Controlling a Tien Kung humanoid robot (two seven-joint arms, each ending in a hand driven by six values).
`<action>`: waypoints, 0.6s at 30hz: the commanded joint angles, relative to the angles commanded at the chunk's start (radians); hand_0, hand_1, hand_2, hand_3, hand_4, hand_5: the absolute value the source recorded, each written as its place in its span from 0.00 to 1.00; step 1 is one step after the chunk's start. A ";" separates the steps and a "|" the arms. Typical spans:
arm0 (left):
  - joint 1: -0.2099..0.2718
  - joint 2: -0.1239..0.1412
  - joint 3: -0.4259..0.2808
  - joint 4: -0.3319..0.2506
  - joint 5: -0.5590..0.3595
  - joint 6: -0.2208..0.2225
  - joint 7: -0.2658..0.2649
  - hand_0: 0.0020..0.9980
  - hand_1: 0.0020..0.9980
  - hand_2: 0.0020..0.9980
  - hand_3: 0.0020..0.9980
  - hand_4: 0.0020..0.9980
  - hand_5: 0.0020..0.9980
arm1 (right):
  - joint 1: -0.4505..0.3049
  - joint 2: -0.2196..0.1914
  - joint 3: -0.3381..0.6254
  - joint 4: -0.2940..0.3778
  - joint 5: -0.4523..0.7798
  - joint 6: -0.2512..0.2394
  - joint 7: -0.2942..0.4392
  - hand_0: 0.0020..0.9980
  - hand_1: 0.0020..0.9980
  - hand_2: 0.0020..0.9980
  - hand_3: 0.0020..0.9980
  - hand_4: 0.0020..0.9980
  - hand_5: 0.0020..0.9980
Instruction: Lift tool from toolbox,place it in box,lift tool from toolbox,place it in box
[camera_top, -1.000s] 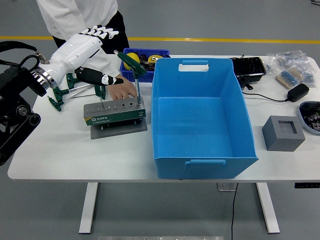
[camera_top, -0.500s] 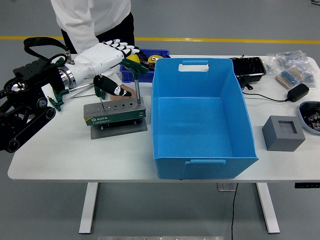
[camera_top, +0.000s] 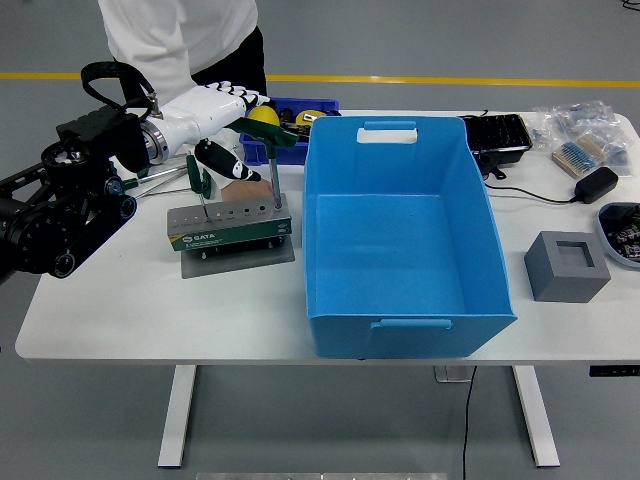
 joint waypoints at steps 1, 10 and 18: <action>-0.003 -0.007 -0.001 0.008 -0.001 0.004 0.001 0.92 0.90 0.95 0.90 1.00 0.45 | 0.000 0.000 0.001 0.000 -0.001 0.000 0.000 0.68 0.64 0.71 0.56 0.79 0.72; -0.023 -0.057 0.011 0.041 -0.021 0.055 0.007 0.83 0.73 0.78 0.80 1.00 0.49 | 0.001 -0.001 0.003 0.001 -0.006 0.000 -0.001 0.68 0.64 0.71 0.56 0.79 0.73; -0.024 -0.079 0.070 0.074 -0.030 0.098 0.013 0.70 0.58 0.62 0.67 1.00 0.69 | -0.003 -0.001 0.007 0.002 -0.015 -0.001 -0.004 0.68 0.64 0.72 0.56 0.79 0.73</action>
